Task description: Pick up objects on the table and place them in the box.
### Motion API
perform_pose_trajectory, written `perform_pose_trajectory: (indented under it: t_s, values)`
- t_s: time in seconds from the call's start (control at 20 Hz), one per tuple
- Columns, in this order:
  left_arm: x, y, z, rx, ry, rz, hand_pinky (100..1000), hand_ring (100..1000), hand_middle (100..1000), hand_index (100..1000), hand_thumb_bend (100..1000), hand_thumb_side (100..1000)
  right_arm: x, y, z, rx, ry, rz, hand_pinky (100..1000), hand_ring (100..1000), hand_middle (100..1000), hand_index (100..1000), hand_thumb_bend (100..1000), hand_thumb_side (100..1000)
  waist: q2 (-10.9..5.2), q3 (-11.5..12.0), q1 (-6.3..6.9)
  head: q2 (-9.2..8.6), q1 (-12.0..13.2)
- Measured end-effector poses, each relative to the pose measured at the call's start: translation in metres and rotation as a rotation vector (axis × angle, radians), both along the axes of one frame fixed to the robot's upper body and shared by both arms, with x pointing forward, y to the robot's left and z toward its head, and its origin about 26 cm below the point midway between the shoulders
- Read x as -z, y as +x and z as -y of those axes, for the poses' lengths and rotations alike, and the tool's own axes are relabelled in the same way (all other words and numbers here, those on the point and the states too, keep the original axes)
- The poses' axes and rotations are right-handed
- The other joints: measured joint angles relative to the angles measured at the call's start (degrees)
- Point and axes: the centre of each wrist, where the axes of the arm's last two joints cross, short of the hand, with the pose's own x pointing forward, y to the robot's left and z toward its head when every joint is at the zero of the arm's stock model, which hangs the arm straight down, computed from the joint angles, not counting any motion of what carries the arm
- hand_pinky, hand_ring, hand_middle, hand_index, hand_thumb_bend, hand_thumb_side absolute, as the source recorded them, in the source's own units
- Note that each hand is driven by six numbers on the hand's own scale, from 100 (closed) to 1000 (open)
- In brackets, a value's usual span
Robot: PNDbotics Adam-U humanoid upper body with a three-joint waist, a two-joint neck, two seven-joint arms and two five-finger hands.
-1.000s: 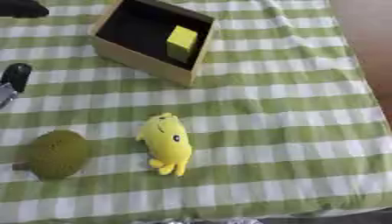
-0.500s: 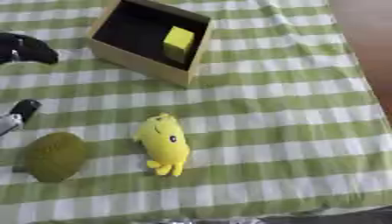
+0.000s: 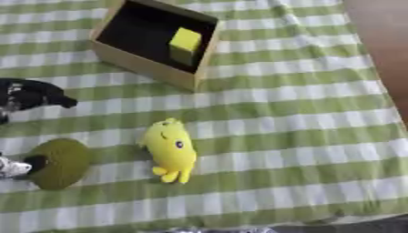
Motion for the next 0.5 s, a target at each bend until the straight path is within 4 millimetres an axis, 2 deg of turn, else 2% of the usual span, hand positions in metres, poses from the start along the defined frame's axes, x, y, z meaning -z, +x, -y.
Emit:
perform_pose_trajectory:
  t_s: [0.3, 0.5]
  values:
    - [0.0074, -0.0015, -0.0003, 0.001, 0.059, -0.031, 958, 964, 838, 971, 559, 257, 0.0043, 0.0045, 0.0062, 0.032, -0.006, -0.040, 1000, 1000, 488, 882, 100, 470, 0.00, 0.09, 0.80, 0.00, -0.05]
    - [0.0102, -0.0023, -0.0013, -0.033, 0.083, 0.011, 956, 956, 837, 972, 655, 304, 0.0051, 0.0055, 0.0075, 0.039, -0.015, -0.057, 1000, 1000, 480, 881, 100, 470, 0.00, 0.13, 1.06, 0.00, -0.10]
